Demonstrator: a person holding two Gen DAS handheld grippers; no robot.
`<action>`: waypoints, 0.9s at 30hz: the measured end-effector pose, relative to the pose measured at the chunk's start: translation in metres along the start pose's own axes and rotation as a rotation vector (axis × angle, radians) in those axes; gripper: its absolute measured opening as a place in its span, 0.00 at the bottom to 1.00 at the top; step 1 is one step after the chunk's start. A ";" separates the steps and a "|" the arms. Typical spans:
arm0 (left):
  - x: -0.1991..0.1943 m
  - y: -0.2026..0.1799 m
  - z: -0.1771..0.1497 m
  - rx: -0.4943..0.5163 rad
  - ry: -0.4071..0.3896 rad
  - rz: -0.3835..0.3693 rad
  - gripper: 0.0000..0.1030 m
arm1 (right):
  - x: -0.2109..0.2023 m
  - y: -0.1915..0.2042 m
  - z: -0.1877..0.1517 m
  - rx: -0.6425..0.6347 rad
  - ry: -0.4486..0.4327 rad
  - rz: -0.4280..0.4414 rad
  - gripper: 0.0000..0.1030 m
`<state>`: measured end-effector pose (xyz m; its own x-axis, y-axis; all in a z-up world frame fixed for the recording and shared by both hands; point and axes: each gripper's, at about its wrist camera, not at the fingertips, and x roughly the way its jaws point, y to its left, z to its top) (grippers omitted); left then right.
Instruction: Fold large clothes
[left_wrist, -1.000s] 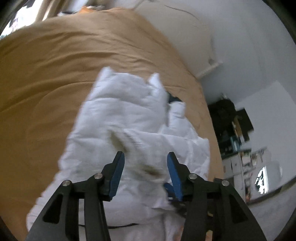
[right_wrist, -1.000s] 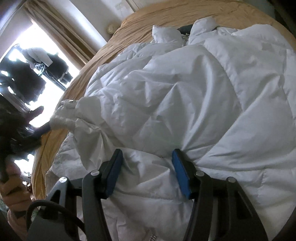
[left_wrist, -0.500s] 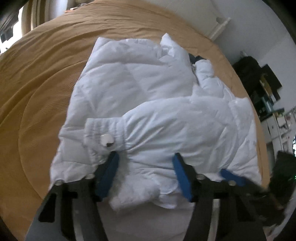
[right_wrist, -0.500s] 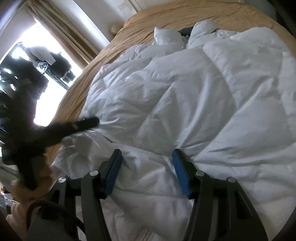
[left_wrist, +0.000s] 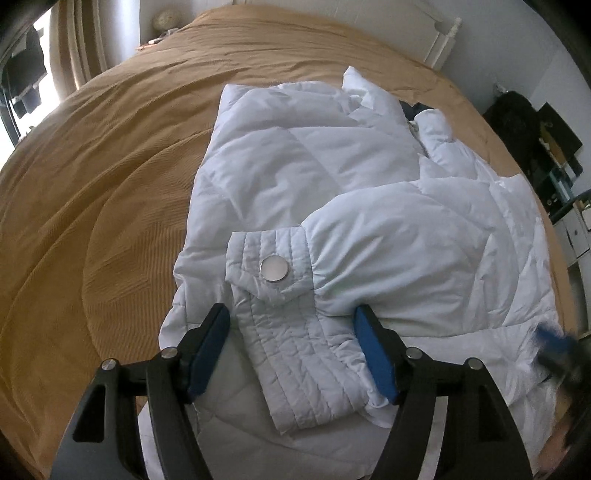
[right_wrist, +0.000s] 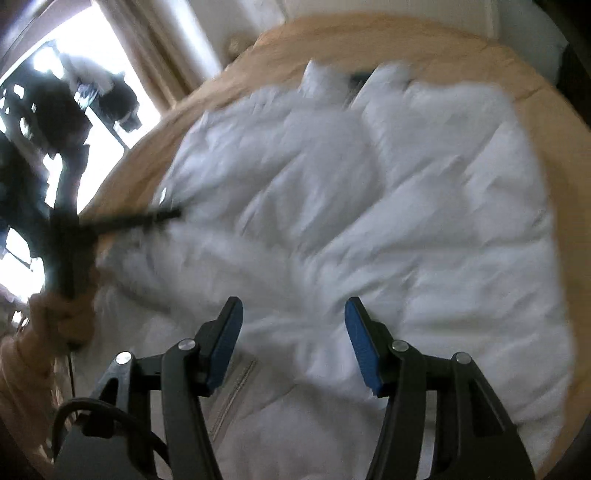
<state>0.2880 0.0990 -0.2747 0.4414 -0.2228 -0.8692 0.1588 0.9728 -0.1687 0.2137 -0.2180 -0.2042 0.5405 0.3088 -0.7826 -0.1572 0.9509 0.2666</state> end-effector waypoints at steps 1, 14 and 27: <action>-0.001 -0.001 -0.001 0.009 -0.004 0.010 0.69 | -0.005 -0.003 0.012 -0.001 -0.030 -0.024 0.57; 0.004 -0.014 -0.005 0.061 -0.026 0.076 0.72 | 0.067 -0.053 0.100 0.060 0.001 -0.339 0.69; 0.010 -0.023 -0.005 0.082 -0.046 0.118 0.79 | 0.058 -0.140 0.137 0.308 0.021 -0.480 0.64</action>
<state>0.2839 0.0750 -0.2819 0.5010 -0.1121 -0.8582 0.1746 0.9843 -0.0267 0.3802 -0.3362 -0.2096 0.4752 -0.1531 -0.8665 0.3518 0.9357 0.0276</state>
